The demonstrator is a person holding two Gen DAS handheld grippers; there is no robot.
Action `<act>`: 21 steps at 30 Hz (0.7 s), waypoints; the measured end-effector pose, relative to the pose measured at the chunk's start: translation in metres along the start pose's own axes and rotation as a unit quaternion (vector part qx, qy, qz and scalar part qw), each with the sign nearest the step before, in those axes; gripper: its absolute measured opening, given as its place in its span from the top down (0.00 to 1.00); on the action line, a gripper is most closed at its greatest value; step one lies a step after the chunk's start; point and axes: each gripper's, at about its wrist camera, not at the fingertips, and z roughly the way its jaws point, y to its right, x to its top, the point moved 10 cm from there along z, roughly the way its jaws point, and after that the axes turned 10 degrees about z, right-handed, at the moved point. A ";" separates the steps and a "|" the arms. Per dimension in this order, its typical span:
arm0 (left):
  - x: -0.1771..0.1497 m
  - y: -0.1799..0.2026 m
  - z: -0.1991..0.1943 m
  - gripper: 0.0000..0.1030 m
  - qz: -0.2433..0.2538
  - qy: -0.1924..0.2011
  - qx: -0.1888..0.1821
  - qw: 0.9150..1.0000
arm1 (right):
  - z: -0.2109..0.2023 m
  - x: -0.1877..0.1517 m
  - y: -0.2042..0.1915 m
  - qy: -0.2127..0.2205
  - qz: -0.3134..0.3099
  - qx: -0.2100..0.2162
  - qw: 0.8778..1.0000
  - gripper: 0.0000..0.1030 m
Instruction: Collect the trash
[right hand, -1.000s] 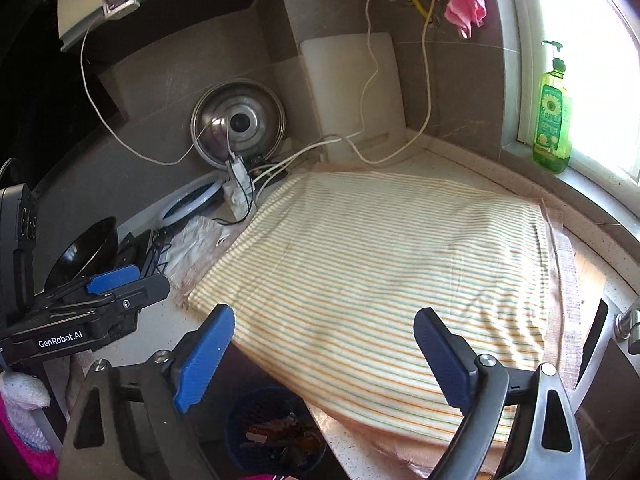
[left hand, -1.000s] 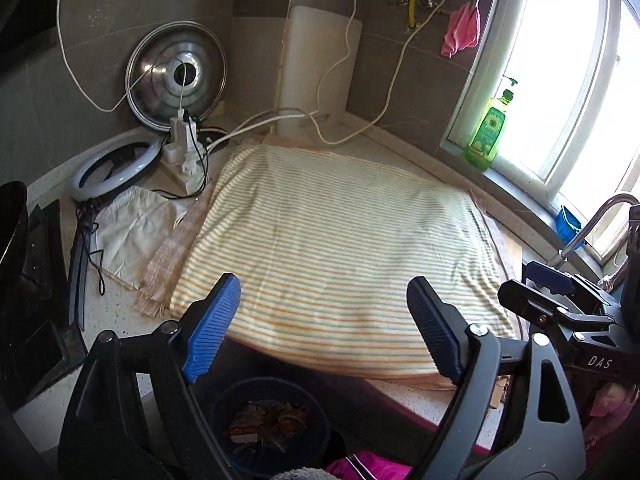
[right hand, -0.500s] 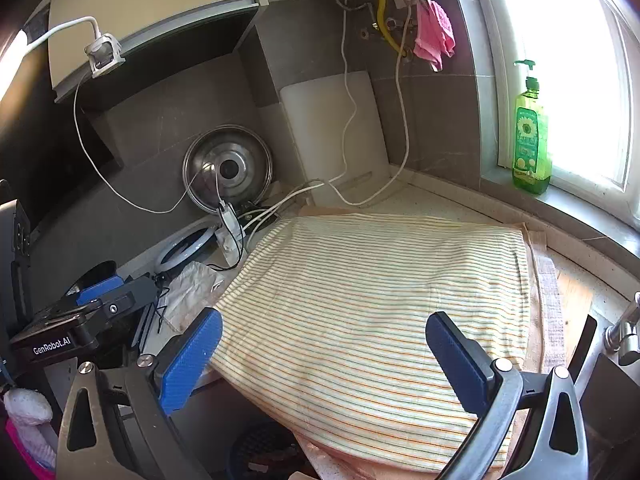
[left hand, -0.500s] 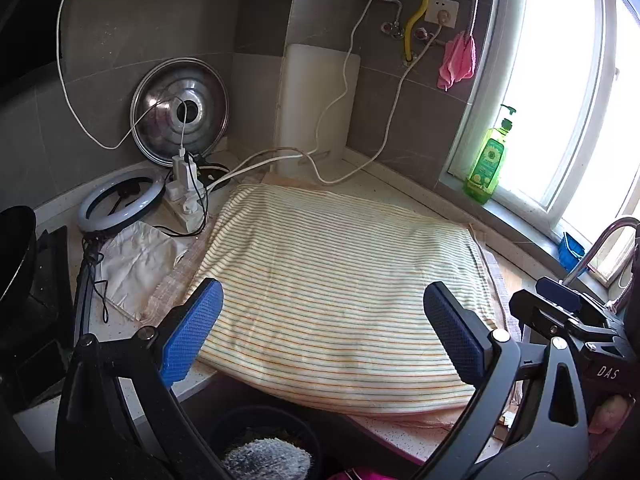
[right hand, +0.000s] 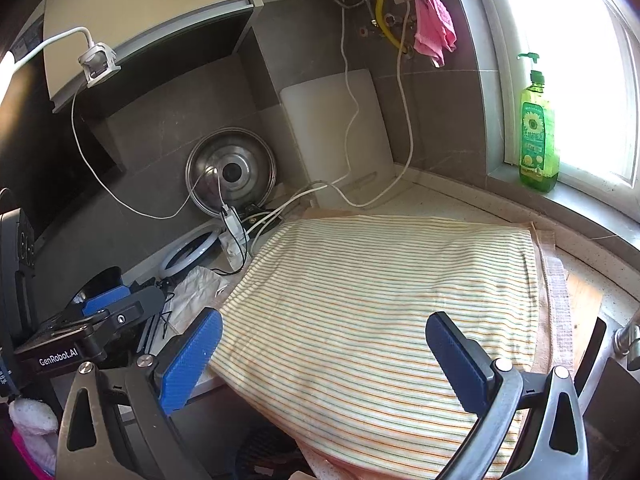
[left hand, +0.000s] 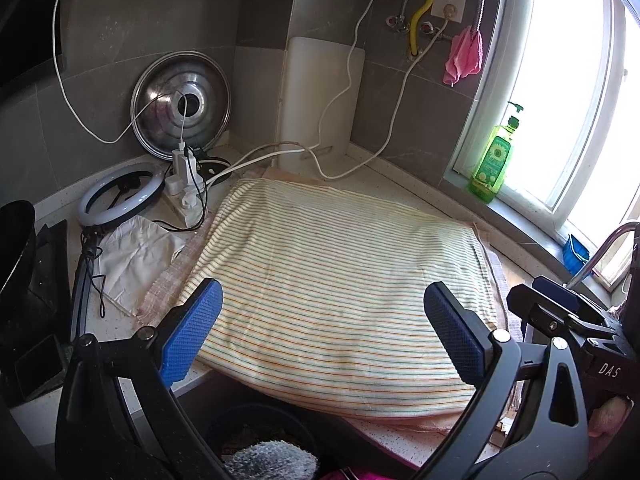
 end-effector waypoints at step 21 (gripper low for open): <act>-0.005 -0.008 0.007 0.01 -0.002 -0.009 -0.005 1.000 | 0.011 0.005 -0.003 -0.008 0.003 0.007 1.000 0.00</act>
